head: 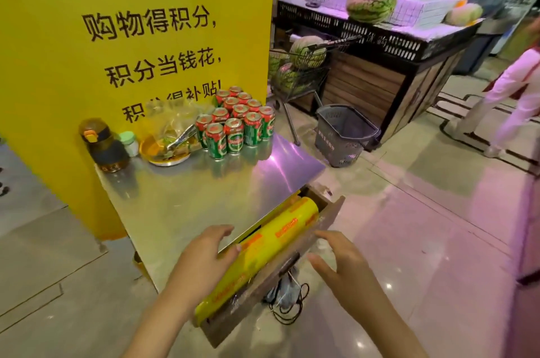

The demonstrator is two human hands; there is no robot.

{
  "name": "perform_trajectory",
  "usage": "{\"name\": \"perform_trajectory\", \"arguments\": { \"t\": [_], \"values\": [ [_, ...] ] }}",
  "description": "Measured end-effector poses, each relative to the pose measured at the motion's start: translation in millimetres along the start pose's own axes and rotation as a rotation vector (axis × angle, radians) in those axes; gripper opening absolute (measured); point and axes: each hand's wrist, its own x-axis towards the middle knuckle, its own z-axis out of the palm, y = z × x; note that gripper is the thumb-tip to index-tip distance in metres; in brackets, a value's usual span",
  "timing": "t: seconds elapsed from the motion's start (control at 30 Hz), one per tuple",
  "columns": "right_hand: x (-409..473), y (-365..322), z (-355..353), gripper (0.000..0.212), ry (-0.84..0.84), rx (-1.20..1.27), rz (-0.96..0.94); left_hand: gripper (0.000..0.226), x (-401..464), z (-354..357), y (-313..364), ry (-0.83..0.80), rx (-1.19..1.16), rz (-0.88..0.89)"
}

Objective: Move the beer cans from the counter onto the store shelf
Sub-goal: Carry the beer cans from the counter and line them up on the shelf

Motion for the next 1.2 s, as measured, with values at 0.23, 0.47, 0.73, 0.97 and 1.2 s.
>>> {"name": "perform_trajectory", "arguments": {
  "t": [0.23, 0.47, 0.73, 0.97, 1.2],
  "values": [
    [125, 63, -24, 0.042, -0.156, 0.029, -0.052, 0.045, 113, 41, 58, 0.056, 0.029, 0.056],
    [272, 87, -27, 0.035, -0.324, 0.112, -0.219, 0.043, 184, 62, 63, 0.204, -0.055, -0.258],
    [390, 61, 22, 0.047, -0.600, 0.175, -0.275, 0.046, 222, 56, 32, 0.415, -0.107, -0.601],
    [441, 14, 84, 0.066, -0.606, 0.379, -0.138, 0.056, 280, 34, -32, 0.347, -0.150, -0.657],
    [456, -13, 132, 0.093, -0.337, 0.272, -0.134, 0.063, 347, 13, -73, 0.431, -0.232, -0.425]
  ]
}}
